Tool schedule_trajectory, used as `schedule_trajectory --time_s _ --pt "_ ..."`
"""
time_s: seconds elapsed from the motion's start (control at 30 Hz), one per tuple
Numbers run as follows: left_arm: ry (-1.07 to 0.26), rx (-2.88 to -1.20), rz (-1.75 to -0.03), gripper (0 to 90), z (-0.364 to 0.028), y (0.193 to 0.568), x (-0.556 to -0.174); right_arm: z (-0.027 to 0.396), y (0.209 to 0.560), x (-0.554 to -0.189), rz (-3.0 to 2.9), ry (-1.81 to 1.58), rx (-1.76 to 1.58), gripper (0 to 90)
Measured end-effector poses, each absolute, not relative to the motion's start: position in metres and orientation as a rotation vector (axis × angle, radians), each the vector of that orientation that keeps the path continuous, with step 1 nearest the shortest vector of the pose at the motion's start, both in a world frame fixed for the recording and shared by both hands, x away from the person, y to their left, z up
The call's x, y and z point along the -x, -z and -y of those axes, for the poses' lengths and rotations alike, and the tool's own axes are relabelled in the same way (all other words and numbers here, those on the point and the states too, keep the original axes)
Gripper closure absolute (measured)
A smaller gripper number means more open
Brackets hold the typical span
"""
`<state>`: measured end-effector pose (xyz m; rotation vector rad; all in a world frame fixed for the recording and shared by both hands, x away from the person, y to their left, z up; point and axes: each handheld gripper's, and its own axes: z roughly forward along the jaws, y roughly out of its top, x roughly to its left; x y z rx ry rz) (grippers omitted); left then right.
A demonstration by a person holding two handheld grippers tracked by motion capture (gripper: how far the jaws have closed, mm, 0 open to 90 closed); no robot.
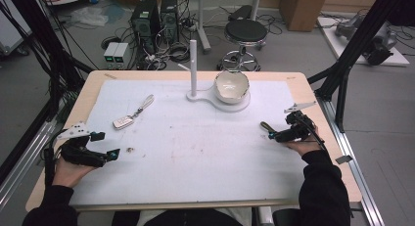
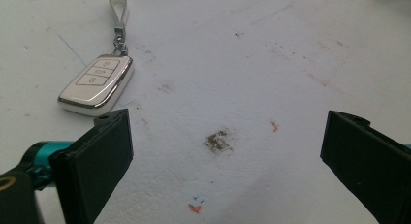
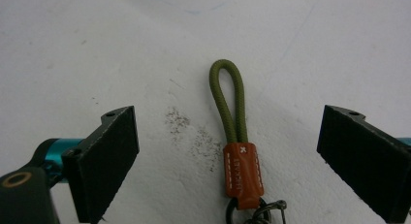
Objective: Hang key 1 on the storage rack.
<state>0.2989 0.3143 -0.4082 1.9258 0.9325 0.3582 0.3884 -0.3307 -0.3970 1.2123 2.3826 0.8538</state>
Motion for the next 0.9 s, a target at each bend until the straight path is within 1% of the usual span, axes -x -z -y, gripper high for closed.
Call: schedule_trajectory --time_s 0.1,0.13,0.17,0.2,0.27,0.37,0.43,0.6,0.73,0.8,0.83,0.87,0.9 --pt "-0.361 -1.927 -0.929 5.1 -0.315 0.408 -0.299 0.334 0.401 -0.394 -2.405 -0.828 -1.224 7.0" --pt "-0.360 -1.922 -0.933 5.1 -0.315 0.408 -0.298 0.335 0.403 -0.395 -2.420 -0.812 -1.231 8.3" --pt "-0.360 -1.921 -0.934 5.1 -0.315 0.408 -0.298 0.336 0.404 -0.396 -2.436 -0.801 -1.235 13.1" --pt "-0.360 -1.924 -0.932 5.1 -0.316 0.408 -0.298 0.338 0.405 -0.397 -2.457 -0.795 -1.226 15.7" --pt "-0.361 -1.920 -0.937 5.1 -0.316 0.409 -0.298 0.339 0.407 -0.399 -2.473 -0.779 -1.226 16.8" --pt "-0.349 -1.915 -0.941 5.1 -0.318 0.410 -0.297 0.340 0.411 -0.401 -2.500 -0.746 -1.225 22.7" --pt "-0.344 -1.908 -0.939 5.1 -0.319 0.410 -0.296 0.340 0.414 -0.401 -2.531 -0.711 -1.223 29.1" --pt "-0.351 -1.903 -0.942 5.1 -0.320 0.410 -0.296 0.338 0.420 -0.403 -2.547 -0.641 -1.221 41.6" --pt "-0.346 -1.909 -0.933 5.1 -0.320 0.410 -0.296 0.338 0.423 -0.404 -2.554 -0.609 -1.261 47.0" --pt "-0.348 -1.906 -0.933 5.1 -0.320 0.410 -0.296 0.338 0.423 -0.404 -2.558 -0.617 -1.260 48.4" --pt "-0.349 -1.902 -0.936 5.1 -0.320 0.410 -0.295 0.338 0.422 -0.404 -2.546 -0.639 -1.257 63.4" --pt "-0.349 -1.900 -0.937 5.1 -0.320 0.410 -0.295 0.338 0.422 -0.404 -2.539 -0.642 -1.267 66.7" --pt "-0.350 -1.901 -0.937 5.1 -0.320 0.410 -0.295 0.339 0.422 -0.403 -2.534 -0.640 -1.275 67.7"
